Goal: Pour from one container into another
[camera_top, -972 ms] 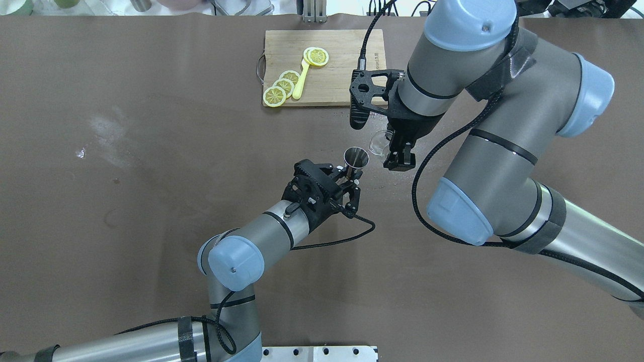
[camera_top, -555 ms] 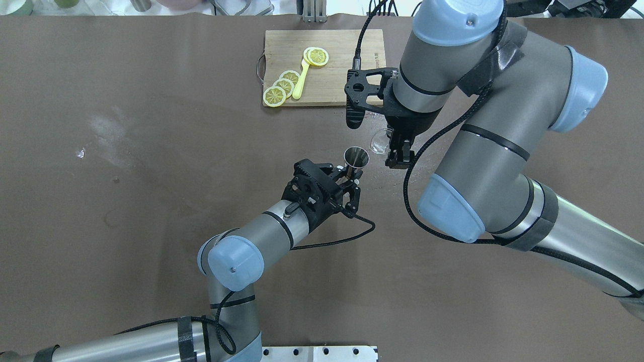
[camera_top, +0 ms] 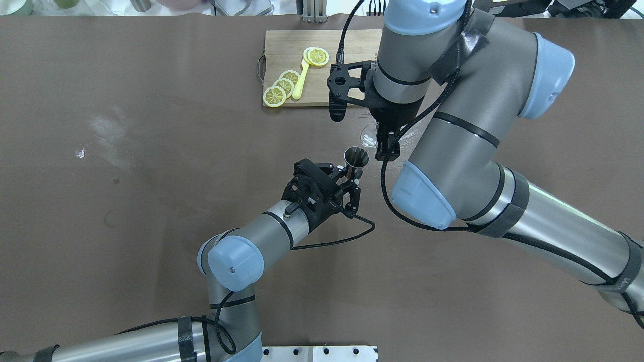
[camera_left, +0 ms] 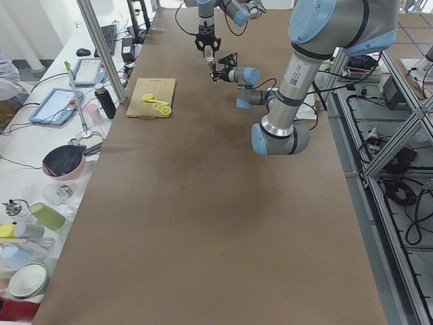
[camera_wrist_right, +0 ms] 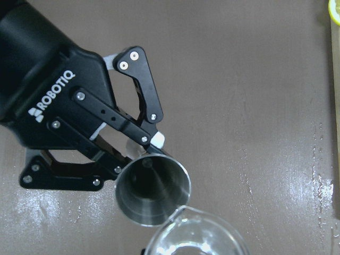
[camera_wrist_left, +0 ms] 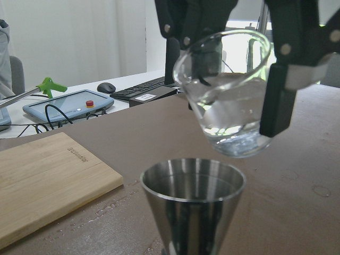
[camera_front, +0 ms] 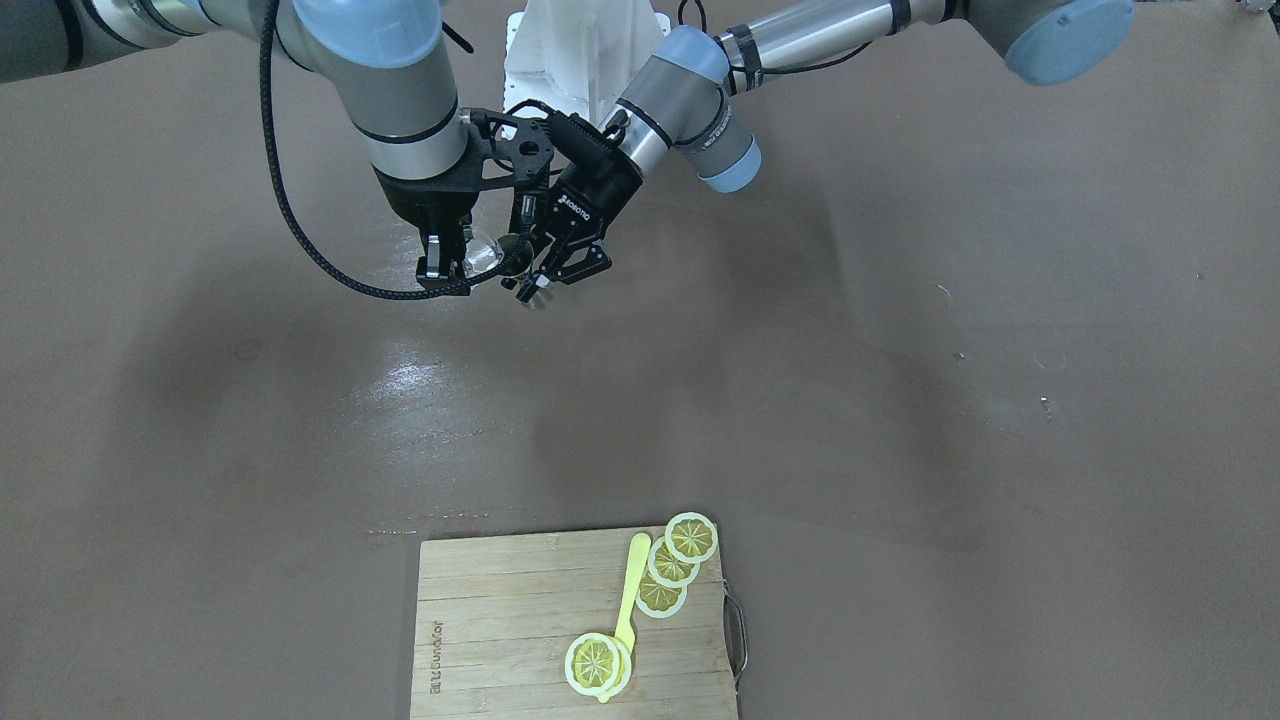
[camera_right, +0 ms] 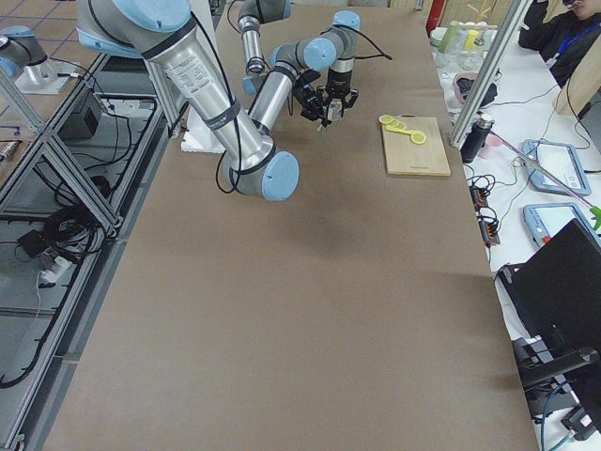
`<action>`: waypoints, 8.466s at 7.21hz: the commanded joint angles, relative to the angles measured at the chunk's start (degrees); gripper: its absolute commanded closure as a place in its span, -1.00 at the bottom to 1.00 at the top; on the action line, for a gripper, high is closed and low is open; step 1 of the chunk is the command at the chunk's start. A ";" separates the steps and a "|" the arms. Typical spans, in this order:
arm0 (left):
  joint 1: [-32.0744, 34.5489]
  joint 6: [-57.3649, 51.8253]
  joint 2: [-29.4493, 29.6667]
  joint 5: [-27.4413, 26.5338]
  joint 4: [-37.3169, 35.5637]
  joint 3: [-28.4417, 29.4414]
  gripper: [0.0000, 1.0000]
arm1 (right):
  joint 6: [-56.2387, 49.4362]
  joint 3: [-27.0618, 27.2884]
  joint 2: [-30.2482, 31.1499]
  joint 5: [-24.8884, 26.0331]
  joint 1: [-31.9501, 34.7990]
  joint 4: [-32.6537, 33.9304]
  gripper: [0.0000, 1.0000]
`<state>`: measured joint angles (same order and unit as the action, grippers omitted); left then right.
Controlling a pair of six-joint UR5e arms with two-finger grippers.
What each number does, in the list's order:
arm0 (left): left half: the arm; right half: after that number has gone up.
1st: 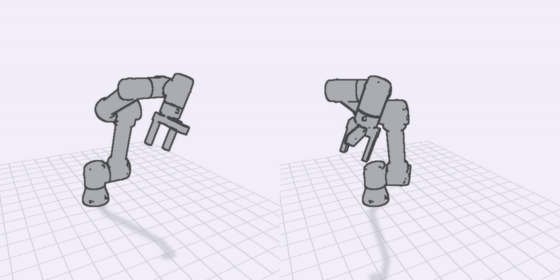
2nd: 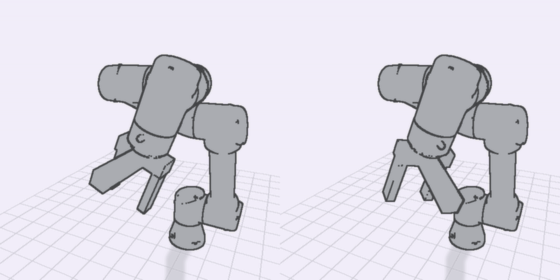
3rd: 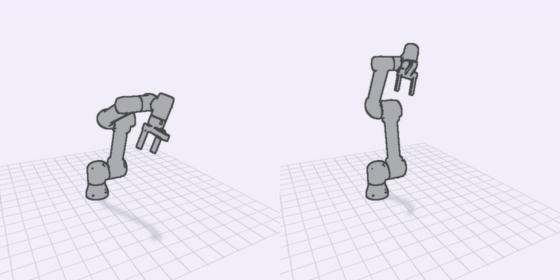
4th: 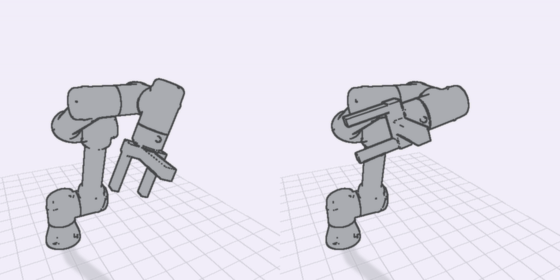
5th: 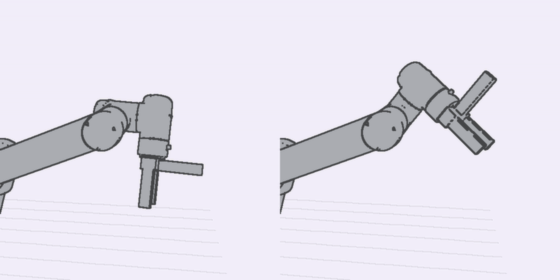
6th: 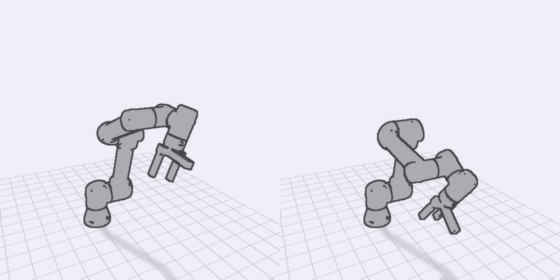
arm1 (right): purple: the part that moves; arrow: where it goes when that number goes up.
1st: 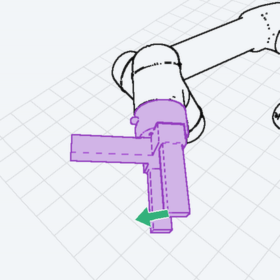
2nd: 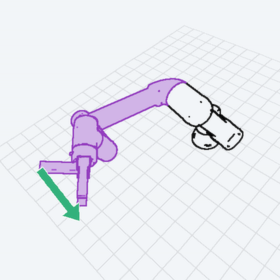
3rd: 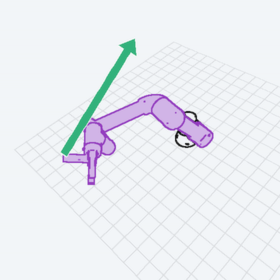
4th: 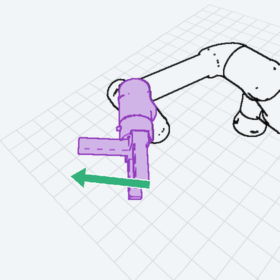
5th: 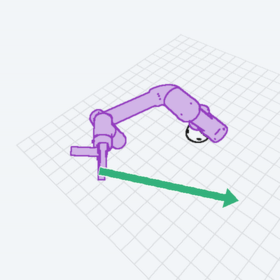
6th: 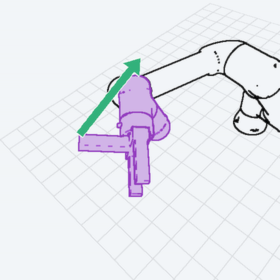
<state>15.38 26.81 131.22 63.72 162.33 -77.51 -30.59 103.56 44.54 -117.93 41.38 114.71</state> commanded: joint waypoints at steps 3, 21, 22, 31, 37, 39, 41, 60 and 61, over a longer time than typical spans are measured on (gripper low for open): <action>0.00 0.00 0.00 0.00 0.00 -0.01 1.00 | -4.56 -0.91 -1.82 2.26 -1.56 5.25 1.00; 0.00 -0.09 0.17 -0.09 0.00 -0.10 1.00 | -19.50 -9.34 -12.72 7.54 -3.23 24.67 1.00; 0.00 -0.09 0.18 -0.09 0.00 -0.10 1.00 | -20.81 -9.52 -13.07 7.63 -3.24 25.73 1.00; 0.00 -0.09 0.09 0.00 0.00 0.08 1.00 | -28.47 -15.06 -17.29 10.62 -3.24 30.66 1.00; 0.00 -0.09 0.09 0.00 0.00 0.08 1.00 | -30.23 -5.60 -11.08 4.92 4.22 27.58 1.00; 0.00 -0.09 0.09 0.00 0.00 -0.01 1.00 | -30.23 3.44 -5.63 1.93 8.35 27.58 1.00; 0.00 -0.09 0.00 0.00 0.00 0.08 1.00 | -30.23 11.37 0.43 -1.84 12.30 27.41 1.00; 33.39 -0.53 -40.59 21.45 46.24 11.71 1.00 | -38.40 -17.41 35.00 -44.31 40.36 -44.91 1.00; 34.70 0.08 -40.61 20.49 50.93 16.03 1.00 | -38.40 -19.95 34.91 -44.23 40.01 -47.88 1.00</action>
<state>48.55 26.34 91.58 84.95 206.02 -67.07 -68.96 86.99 79.61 -161.71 81.74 70.44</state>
